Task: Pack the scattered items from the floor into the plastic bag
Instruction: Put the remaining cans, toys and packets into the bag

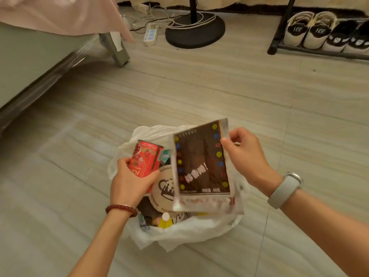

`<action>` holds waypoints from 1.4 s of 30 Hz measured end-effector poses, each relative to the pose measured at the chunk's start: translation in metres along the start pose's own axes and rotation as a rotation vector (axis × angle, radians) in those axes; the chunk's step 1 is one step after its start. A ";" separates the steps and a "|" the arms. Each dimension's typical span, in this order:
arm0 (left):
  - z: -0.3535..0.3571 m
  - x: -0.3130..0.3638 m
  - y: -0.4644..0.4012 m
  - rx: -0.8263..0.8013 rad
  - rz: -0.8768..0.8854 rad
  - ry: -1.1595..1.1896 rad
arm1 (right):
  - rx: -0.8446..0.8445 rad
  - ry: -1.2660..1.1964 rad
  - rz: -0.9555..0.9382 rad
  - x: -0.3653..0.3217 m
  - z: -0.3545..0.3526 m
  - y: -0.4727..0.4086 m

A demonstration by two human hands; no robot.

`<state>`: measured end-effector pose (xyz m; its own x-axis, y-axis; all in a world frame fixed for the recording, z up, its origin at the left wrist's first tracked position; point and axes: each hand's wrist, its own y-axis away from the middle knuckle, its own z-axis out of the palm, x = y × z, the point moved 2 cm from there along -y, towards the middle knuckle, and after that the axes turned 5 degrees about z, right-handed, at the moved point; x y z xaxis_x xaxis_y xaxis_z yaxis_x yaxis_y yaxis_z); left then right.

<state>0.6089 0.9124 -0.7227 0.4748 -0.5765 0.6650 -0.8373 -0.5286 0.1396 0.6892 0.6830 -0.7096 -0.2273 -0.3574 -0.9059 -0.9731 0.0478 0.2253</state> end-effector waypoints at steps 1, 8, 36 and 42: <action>-0.005 -0.003 0.001 0.020 0.009 0.000 | -0.005 0.031 0.024 0.006 0.001 0.000; -0.003 0.011 0.004 -0.019 0.155 -0.043 | -0.150 0.134 0.011 0.003 0.043 0.001; 0.077 0.048 0.036 -0.177 0.892 -0.462 | -0.444 -0.122 0.476 0.103 -0.023 -0.012; 0.078 0.049 0.034 -0.168 0.895 -0.545 | -0.226 0.153 0.199 0.091 -0.029 -0.011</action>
<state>0.6247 0.8178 -0.7428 -0.3103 -0.9366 0.1630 -0.9490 0.2952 -0.1106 0.6802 0.6228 -0.7835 -0.3866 -0.4989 -0.7757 -0.8735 -0.0717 0.4815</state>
